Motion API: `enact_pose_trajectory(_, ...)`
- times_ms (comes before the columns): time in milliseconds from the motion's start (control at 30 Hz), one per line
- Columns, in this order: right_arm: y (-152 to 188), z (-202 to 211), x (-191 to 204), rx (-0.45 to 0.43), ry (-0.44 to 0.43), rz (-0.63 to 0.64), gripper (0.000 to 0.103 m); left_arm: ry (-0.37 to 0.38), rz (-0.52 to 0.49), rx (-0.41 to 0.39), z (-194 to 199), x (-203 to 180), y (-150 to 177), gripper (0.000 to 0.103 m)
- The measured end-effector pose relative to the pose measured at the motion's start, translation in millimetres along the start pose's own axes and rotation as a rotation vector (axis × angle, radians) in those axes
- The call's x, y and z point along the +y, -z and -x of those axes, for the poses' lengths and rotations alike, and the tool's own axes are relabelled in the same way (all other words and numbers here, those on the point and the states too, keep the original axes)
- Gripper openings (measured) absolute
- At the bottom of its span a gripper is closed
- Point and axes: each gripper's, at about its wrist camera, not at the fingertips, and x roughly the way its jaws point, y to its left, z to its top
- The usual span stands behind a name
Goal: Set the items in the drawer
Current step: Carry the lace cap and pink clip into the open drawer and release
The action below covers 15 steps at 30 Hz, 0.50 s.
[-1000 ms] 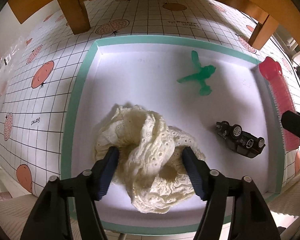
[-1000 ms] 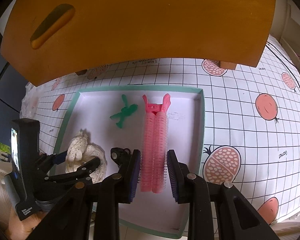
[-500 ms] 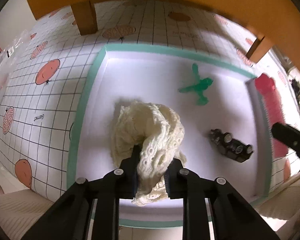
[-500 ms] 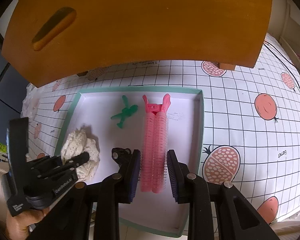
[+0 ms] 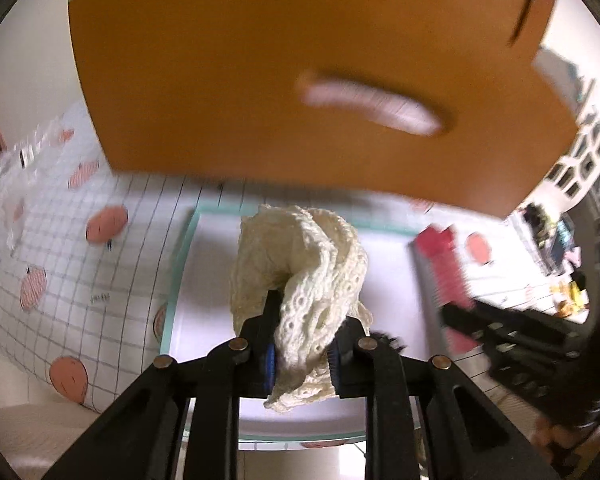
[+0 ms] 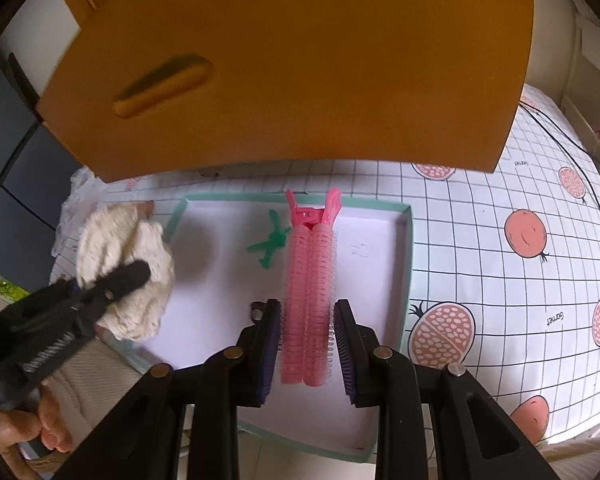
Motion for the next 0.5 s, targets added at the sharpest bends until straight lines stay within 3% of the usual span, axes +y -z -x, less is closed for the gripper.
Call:
enact_pose_trajectory(333, -13.7, 73.3, 23.8, -0.166, -0.096, 0.024, 0.029, 0.098, -0.011, -0.258, 98.2, -13.2, -45.5, 0.021)
enact_pose_trajectory(500, -43.4, 123.5, 41.3, -0.3, -0.123, 0.079, 0.029, 0.109, -0.008, -0.358, 131.1, -13.7, -80.2, 0.021)
